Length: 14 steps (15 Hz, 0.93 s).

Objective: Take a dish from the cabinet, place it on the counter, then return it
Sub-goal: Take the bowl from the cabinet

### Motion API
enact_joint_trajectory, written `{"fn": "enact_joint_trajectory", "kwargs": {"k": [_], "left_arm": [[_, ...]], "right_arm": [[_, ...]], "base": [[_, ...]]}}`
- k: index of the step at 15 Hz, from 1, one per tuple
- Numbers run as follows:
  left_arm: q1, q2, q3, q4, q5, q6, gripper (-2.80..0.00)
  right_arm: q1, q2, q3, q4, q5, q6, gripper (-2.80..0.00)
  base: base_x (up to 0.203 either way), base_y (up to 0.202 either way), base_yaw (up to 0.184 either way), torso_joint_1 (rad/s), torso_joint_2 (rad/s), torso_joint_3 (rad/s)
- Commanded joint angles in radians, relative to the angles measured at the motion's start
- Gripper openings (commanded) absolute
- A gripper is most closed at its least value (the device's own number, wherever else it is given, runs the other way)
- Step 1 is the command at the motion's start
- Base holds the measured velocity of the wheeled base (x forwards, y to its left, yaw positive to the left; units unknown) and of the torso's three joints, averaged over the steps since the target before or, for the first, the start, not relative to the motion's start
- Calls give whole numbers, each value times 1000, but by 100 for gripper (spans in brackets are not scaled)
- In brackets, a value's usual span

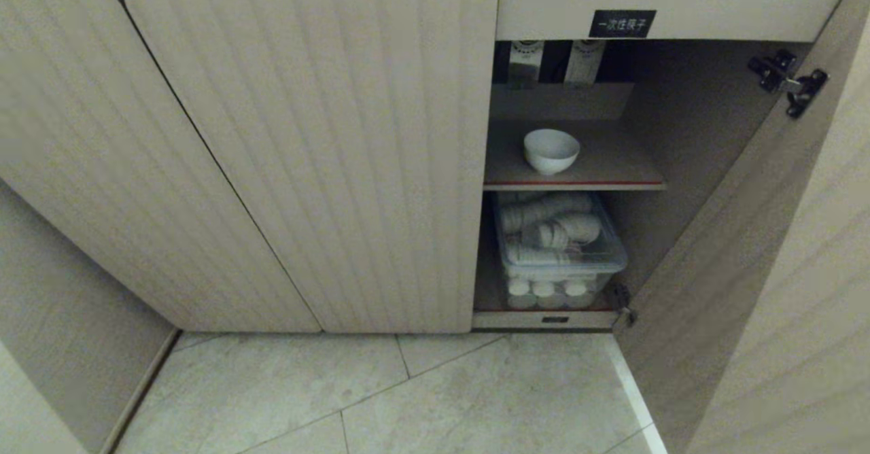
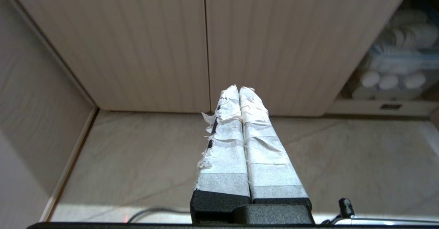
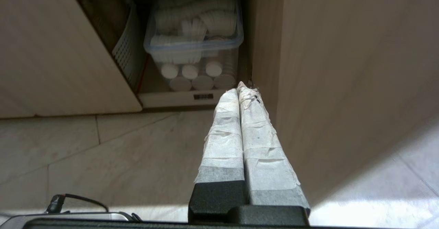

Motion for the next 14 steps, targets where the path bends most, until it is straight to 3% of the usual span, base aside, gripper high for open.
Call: {"fn": "enact_joint_trajectory", "kwargs": {"k": [1, 14], "left_arm": [[0, 0, 0, 0, 1, -1, -280], [0, 0, 0, 0, 1, -1, -280]], "right_arm": [[0, 1, 0, 0, -1, 0, -280], [0, 1, 0, 0, -1, 0, -280]], "base": [[190, 0, -2, 3, 2, 7], [196, 0, 1, 1, 2, 1]]}}
